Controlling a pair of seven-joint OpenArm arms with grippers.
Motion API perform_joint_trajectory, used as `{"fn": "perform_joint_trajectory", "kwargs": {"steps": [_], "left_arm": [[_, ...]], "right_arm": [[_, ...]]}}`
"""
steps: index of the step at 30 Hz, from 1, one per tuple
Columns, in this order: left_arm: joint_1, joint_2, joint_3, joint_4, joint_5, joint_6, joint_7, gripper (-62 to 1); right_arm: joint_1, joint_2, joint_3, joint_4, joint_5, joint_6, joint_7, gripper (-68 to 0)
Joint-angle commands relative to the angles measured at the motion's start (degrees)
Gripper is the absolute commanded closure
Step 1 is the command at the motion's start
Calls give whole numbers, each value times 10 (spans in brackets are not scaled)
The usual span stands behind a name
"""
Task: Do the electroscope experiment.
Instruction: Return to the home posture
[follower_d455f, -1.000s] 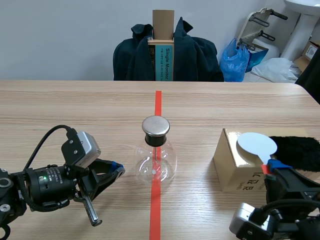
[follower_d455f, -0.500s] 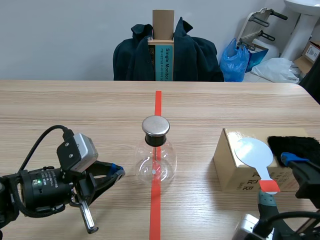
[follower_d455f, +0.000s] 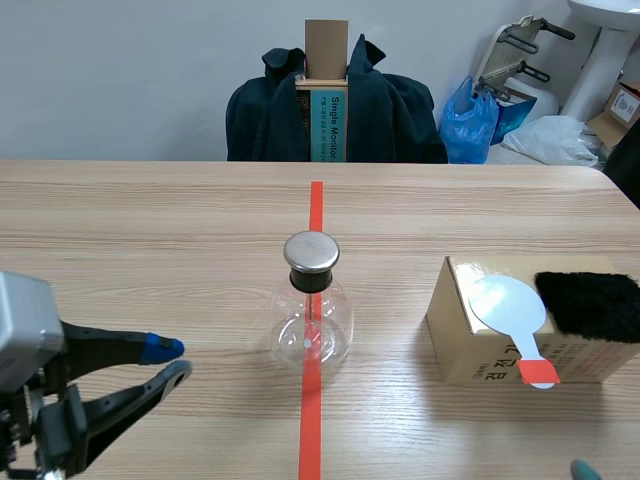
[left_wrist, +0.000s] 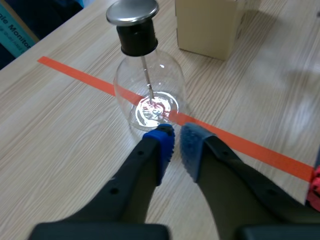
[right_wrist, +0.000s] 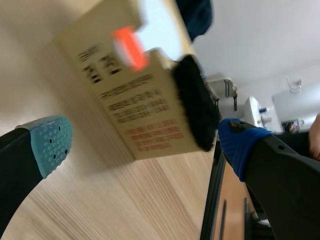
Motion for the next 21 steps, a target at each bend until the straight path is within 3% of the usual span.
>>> {"fn": "perform_joint_trajectory", "kwargs": {"steps": [1,4,5,8,12,14,17,19,21], "left_arm": [[26,1,-16,24,-13,1,-7,-286],[75,2,-48,69,-41,1,-9,-573],[87,2,-54,80,-52,1,-14,-623],[108,2,-69,104,-70,1,-19,-623],[111,2,-72,107,-94,1,-14,-623],[114,2,-72,107,-94,1,-13,-623],[114,1,-72,107,-94,1,-5,-623],[114,1,-72,107,-94,1,0,-623],[114,1,-72,107,-94,1,0,-623]], "right_arm": [[0,40,6,51,70,-7,35,-595],[-12,103,6,109,233,5,79,-596],[-14,124,6,127,283,5,86,-596],[-14,178,6,176,409,4,87,-644],[2,220,6,236,509,5,42,-671],[23,224,6,261,530,5,3,-671],[60,224,6,298,516,13,-80,-671],[87,224,6,318,490,43,-146,-671],[115,224,6,331,464,95,-214,-671]]}}
